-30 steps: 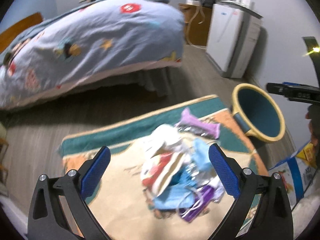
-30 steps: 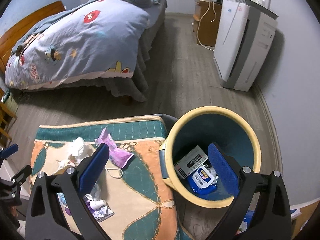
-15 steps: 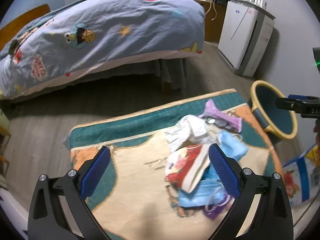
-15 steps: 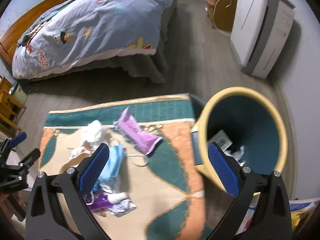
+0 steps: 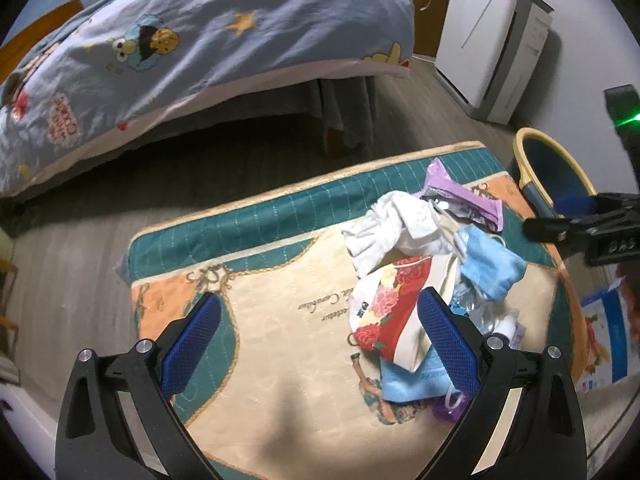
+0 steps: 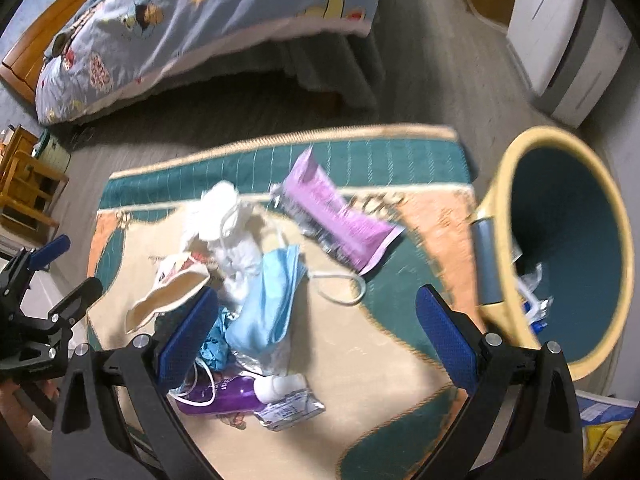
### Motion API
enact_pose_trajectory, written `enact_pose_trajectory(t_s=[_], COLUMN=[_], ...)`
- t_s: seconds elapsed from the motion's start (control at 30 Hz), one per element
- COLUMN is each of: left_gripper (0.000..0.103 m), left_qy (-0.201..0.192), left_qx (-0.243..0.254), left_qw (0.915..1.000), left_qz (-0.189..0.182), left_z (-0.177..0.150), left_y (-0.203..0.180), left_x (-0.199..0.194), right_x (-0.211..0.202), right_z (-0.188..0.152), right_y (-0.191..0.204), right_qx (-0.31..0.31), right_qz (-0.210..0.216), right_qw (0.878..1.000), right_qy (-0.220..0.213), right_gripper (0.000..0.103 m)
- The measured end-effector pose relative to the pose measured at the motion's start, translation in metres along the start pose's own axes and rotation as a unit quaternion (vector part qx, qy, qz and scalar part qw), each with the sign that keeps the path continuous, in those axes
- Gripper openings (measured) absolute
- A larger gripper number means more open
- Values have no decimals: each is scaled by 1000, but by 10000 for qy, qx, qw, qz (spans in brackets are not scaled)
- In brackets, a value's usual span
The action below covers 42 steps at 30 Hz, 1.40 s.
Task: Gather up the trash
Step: 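Grasp the blue face mask with the right gripper while the left grasps a white paper cup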
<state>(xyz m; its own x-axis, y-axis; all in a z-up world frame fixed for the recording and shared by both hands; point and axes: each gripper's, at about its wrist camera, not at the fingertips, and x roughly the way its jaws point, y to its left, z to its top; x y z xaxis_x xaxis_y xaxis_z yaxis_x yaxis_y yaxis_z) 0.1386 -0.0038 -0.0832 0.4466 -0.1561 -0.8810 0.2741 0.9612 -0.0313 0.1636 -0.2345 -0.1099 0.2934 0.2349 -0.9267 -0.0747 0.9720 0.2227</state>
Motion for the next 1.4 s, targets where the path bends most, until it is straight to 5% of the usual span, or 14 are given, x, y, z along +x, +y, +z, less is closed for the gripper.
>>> enact_pose_trajectory(t_s=[0.07,0.37,0.63,0.8,0.9,1.4], left_gripper=[97,94,54,16,9,4], left_qy=[10,229,561,706,664,-139], left_qx=[18,664,635,730,819,735], left_qw=[9999,9960,9946,9927,9929,9952], left_qz=[-154,-556,-599,-655,-547,-638], left_z=[1,1,2,0,0,18], left_y=[-2,-39,-43,-45,-46,-57], left_x=[2,21,37,41,38,-8], right_x=[9,34,31,25,16,-55], right_z=[0,-4,-3,-1,1,12], right_y=[1,1,8,12,14,10], right_qx=[46,258,45,-69,-189,-566], right_qz=[110,873,959,968,920,656], right_qw=[9998,9926,9916,9920,9932,9955], right_qy=[149,808,870,804,686,-387], right_gripper=[94,41,15,9,7,7])
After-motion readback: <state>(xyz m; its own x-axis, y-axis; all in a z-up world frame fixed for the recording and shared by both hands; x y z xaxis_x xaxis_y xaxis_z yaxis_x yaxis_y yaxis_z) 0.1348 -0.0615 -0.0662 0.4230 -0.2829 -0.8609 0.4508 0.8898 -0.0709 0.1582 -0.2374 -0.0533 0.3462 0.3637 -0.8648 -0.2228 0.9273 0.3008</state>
